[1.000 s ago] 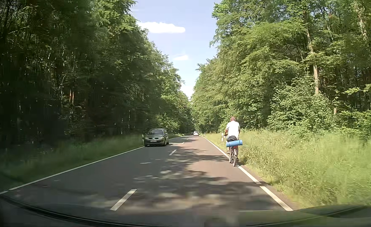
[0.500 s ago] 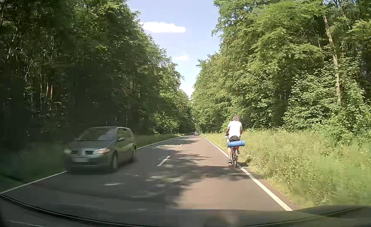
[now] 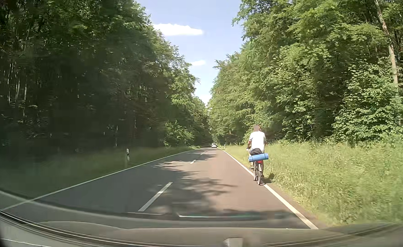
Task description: Follow the waypoints while adhering to traffic rules and regulations
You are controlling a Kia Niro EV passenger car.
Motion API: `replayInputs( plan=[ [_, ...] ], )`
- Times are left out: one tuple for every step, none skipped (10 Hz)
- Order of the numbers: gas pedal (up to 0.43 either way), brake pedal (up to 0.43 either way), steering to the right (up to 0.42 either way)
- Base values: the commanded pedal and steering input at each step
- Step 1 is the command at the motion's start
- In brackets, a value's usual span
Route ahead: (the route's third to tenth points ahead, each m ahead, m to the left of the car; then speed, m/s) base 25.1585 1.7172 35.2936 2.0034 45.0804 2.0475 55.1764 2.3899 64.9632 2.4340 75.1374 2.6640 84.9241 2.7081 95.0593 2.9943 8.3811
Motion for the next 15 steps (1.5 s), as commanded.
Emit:
replayInputs(
  plan=[
    [0.000,0.037,-0.002],
    [0.000,0.037,-0.002],
    [0.000,0.037,-0.002],
    [0.000,0.037,-0.001],
    [0.000,0.037,-0.002],
    [0.000,0.037,-0.001],
    [0.000,0.037,-0.001],
    [0.000,0.037,-0.001],
    [0.000,0.037,-0.001],
    [0.000,0.037,0.000],
    [0.000,0.037,0.000],
    [0.000,0.037,0.000],
    [0.000,0.037,-0.001],
    [0.000,0.030,-0.001],
    [0.000,0.037,0.000]
  ],
)
